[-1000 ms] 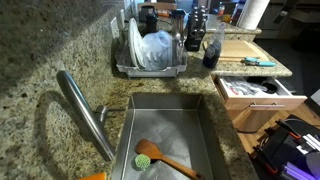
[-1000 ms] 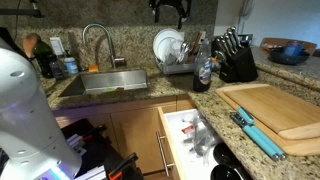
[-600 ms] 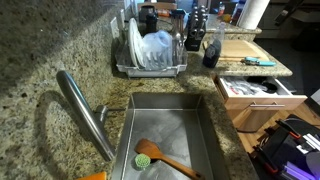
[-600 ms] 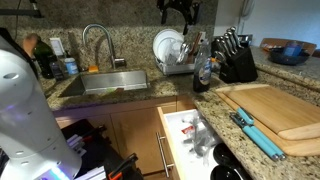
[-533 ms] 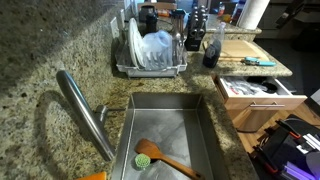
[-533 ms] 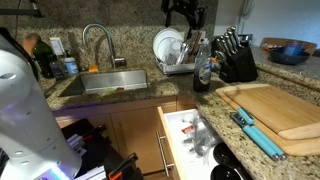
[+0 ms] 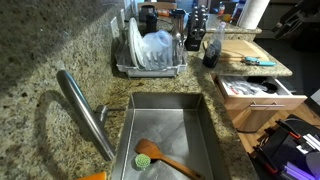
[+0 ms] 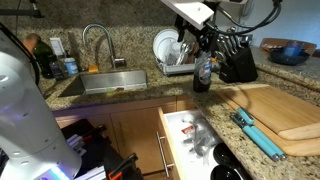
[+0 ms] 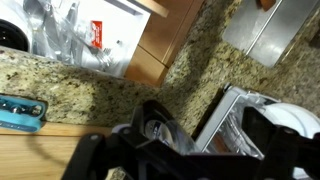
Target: Slide the light blue can opener into the open drawer.
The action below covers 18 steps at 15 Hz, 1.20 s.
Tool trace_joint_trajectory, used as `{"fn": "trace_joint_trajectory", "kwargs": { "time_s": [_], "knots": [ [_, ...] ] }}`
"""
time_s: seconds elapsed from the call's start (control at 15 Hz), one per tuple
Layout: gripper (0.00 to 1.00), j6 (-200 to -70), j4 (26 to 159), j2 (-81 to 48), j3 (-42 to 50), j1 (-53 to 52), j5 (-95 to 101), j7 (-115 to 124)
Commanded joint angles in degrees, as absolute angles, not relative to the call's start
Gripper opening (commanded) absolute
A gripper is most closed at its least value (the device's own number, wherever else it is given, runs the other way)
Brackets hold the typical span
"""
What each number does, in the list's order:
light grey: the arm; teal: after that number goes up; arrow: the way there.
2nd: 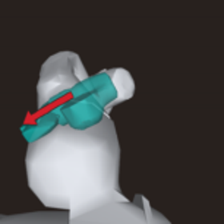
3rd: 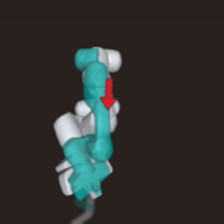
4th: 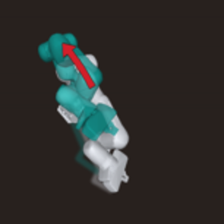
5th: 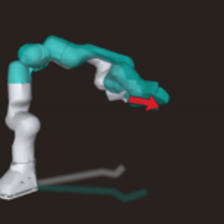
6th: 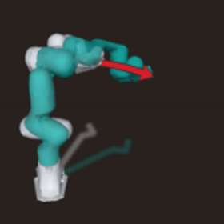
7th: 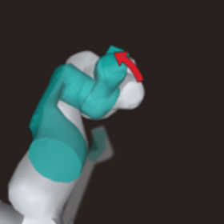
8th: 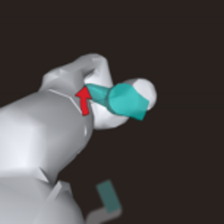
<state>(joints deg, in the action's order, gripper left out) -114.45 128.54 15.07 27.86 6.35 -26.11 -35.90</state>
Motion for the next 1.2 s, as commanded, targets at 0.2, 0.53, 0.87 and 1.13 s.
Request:
{"fn": "trace_joint_trajectory", "kwargs": {
  "time_s": [0.2, 0.53, 0.87, 1.13],
  "knots": [
    [1.00, -118.88, 115.85, -0.74, 32.34, 15.83, -36.88, -35.33],
    [1.00, -117.88, 118.75, 2.92, 28.27, 17.34, -34.59, -35.54],
    [1.00, -129.72, 113.04, -8.18, 28.08, 20.90, -37.59, -26.15],
    [1.00, -143.13, 115.17, -13.78, 25.98, 22.85, -33.91, -17.35]
  ]
}}
